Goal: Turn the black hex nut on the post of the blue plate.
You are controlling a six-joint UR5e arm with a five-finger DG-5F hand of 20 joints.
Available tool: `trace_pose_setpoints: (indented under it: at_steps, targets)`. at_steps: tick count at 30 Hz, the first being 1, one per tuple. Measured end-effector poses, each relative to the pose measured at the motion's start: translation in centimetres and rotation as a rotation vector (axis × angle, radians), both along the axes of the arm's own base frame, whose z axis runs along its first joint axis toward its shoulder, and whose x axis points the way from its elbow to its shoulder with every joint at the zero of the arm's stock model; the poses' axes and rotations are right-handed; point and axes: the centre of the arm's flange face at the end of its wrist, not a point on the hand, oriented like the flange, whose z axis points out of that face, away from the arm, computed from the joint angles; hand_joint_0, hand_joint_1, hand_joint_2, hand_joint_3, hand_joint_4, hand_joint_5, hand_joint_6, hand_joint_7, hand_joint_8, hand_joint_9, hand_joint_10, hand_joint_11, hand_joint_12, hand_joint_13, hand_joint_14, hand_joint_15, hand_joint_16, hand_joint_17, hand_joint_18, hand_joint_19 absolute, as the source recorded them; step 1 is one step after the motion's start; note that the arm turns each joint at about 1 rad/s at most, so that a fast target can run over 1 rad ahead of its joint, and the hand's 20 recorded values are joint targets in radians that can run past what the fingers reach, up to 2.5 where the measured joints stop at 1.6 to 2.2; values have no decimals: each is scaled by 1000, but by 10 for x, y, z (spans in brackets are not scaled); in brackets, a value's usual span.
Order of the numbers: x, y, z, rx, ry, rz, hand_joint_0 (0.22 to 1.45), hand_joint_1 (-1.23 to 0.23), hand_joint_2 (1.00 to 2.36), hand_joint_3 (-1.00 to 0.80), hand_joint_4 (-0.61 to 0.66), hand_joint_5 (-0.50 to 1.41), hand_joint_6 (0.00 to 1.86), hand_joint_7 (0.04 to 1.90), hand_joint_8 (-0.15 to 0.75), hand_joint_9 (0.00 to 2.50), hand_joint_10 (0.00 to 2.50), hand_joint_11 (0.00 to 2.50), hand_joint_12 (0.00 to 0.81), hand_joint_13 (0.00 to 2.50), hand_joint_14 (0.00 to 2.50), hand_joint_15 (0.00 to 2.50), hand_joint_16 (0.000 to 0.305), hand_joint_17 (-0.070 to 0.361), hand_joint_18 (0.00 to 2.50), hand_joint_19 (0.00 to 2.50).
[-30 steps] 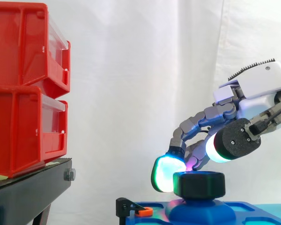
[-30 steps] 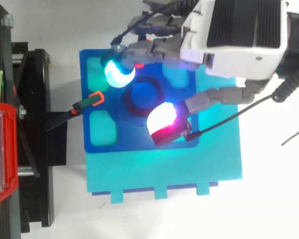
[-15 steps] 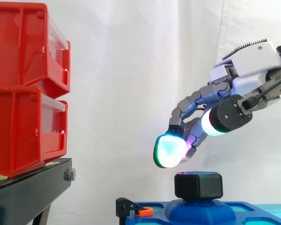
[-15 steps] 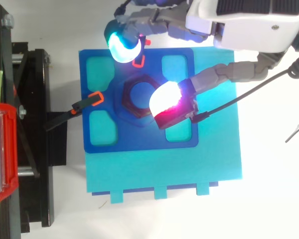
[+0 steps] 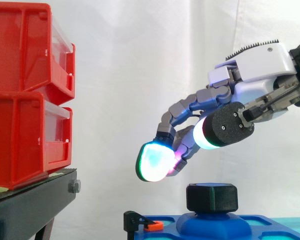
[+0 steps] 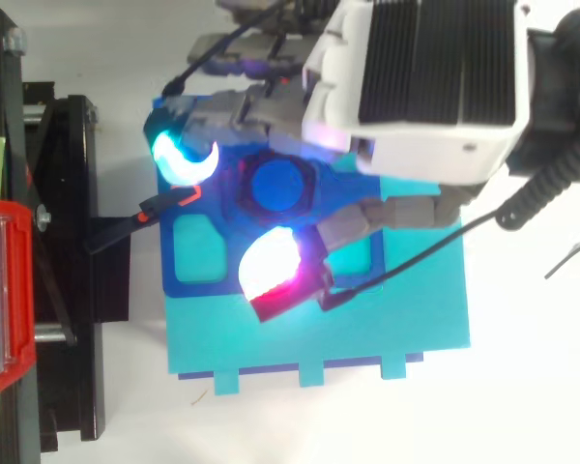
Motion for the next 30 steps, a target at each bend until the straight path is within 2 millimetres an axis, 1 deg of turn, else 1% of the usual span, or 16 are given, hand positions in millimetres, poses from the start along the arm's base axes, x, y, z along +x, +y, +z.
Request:
trace_pose_setpoints:
  at_steps: [6,10,12,14,16,22,30]
  targets:
    - [3,20,0,3,-6,26,475,-407,1000,-500,258,-150,502,799,265,608,0,23,357,319,0,34,55,123,0,35]
    - [3,31,-1,5,2,40,466,-382,1000,-500,268,-142,502,819,268,589,0,0,358,275,0,17,56,126,0,19]
    - [2,35,-2,6,10,44,463,-385,1000,-500,270,-140,502,819,267,579,1,0,359,262,0,10,56,126,0,2]
    - [2,38,-2,8,16,47,464,-432,1000,-500,272,-141,502,820,266,570,0,0,358,259,0,10,56,126,0,0]
    - [1,39,-3,9,25,49,477,-490,1000,-500,262,-144,502,818,259,561,0,0,352,256,0,4,55,123,0,0]
    - [-4,39,-6,4,62,52,480,-496,1000,-500,260,-145,502,818,256,557,0,0,350,255,0,3,54,120,0,0]
    - [-9,28,-9,-13,102,48,484,-485,1000,-500,262,-145,502,819,256,556,2,0,349,256,0,4,53,119,0,0]
